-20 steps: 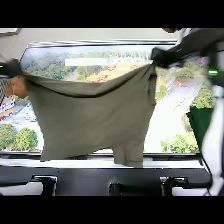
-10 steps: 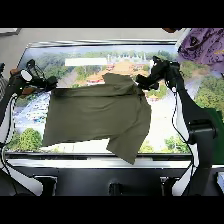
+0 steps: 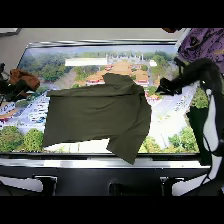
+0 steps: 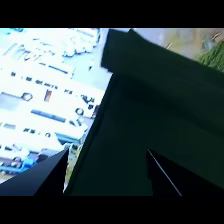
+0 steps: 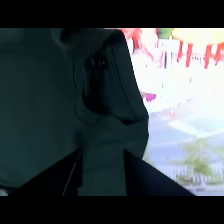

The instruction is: Fold the clothes and pants, and hang the long-sleeved shirts on hangers.

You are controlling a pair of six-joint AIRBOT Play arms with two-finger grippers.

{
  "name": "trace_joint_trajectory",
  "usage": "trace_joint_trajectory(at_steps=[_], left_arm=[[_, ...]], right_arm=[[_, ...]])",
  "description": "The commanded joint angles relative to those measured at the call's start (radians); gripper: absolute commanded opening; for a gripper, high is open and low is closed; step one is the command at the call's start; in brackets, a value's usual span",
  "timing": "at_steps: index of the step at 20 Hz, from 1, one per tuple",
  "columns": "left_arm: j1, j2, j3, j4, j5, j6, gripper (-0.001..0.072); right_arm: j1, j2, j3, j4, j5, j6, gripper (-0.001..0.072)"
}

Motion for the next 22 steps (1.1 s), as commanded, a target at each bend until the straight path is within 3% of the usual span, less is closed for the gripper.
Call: trace_joint_trajectory(at_steps=[1,2,3,9,17,22], left_arm=[[0.112,0.180,-0.220,-0.007,-0.029,0.011,0.0552],[0.132,0.232,-0.294,-0.007,-0.017,0.011,0.0551],[0.146,0.273,-0.351,-0.007,-0.010,0.011,0.0551],[0.156,0.344,-0.452,-0.008,-0.003,0.006,0.0551],[0.156,0.343,-0.452,-0.007,-0.002,-0.006,0.0551],[0.156,0.344,-0.452,-0.008,-0.004,-0.032,0.0551]], right_arm=[[-0.125,0.177,-0.388,0.118,-0.006,-0.127,0.0344],[-0.142,0.224,-0.512,0.127,0.019,-0.154,0.0439],[-0.147,0.260,-0.612,0.135,0.045,-0.177,0.0481],[-0.145,0.314,-0.912,0.251,0.192,-0.294,0.0477],[-0.143,0.271,-0.935,0.348,0.242,-0.351,0.0477],[-0.022,0.235,-0.935,0.344,0.306,-0.360,0.0451]])
